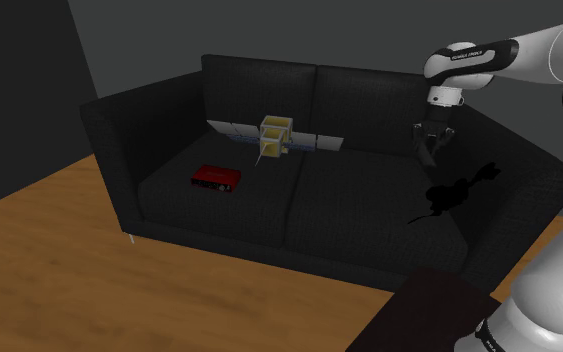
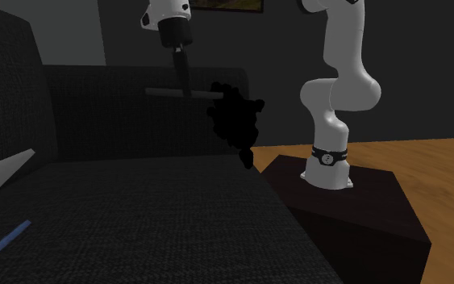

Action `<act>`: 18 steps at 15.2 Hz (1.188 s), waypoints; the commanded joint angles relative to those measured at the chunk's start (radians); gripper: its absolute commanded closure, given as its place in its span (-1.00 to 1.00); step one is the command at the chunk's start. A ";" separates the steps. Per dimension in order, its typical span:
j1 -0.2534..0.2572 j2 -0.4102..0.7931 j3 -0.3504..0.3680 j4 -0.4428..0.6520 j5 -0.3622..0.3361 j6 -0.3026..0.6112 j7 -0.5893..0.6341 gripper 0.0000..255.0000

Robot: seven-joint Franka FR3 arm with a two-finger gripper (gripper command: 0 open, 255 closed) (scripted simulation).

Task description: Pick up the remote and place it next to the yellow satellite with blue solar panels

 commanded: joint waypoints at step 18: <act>0.111 0.135 0.103 0.272 0.066 -0.129 0.217 1.00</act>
